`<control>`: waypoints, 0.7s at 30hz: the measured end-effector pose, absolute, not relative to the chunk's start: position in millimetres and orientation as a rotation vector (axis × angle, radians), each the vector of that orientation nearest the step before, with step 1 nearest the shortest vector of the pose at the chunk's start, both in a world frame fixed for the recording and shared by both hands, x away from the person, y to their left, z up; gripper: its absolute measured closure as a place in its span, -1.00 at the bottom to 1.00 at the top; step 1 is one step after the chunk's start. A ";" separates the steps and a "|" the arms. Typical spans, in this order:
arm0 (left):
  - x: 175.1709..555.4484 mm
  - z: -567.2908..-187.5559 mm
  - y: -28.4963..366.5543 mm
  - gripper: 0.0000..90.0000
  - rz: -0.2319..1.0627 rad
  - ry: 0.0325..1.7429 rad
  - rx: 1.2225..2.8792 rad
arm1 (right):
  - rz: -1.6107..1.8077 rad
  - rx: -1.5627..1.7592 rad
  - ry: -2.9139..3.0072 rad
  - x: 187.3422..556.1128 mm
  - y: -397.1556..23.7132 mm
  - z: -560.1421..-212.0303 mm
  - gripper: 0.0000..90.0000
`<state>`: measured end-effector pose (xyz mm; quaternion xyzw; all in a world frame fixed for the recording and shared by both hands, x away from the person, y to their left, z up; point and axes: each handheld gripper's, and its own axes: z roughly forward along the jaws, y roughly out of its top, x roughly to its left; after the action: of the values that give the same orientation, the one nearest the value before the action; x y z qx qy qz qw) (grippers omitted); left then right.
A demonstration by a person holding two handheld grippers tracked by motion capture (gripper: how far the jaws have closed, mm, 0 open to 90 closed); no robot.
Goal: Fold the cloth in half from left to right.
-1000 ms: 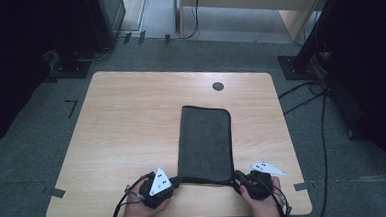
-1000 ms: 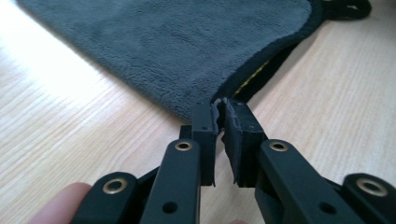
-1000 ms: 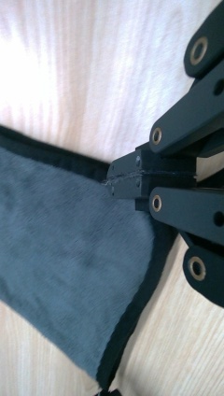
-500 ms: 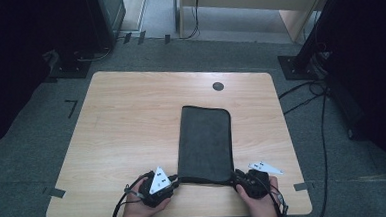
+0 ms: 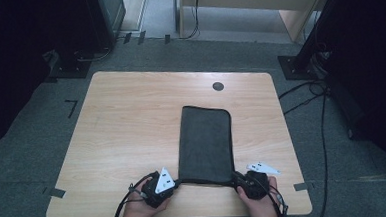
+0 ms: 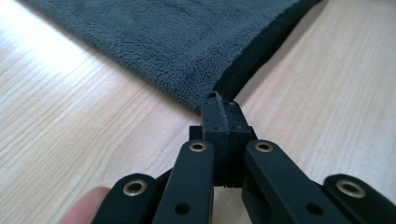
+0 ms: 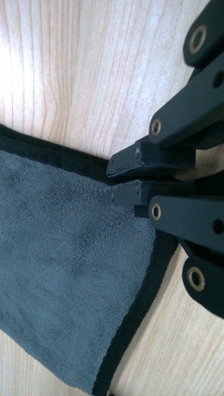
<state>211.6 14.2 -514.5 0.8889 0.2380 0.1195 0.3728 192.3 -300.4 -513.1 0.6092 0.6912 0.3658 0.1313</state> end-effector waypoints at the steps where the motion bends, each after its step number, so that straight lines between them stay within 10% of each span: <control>1: 211.0 -514.2 14.0 1.00 0.304 0.604 2.283 | 1.055 1.764 2.009 191.9 -300.6 -512.8 0.90; 11: 207.5 -514.9 17.3 1.00 0.254 0.561 2.231 | 1.069 1.741 2.010 189.7 -304.9 -512.2 0.68; 21: 212.1 -510.8 27.5 0.52 0.169 0.504 2.148 | 1.147 1.700 1.892 189.6 -320.2 -498.4 0.48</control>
<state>212.1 27.5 -510.8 0.8680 0.2038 0.0685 0.4476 189.6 -320.2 -498.4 0.5999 0.6676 0.4048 0.1750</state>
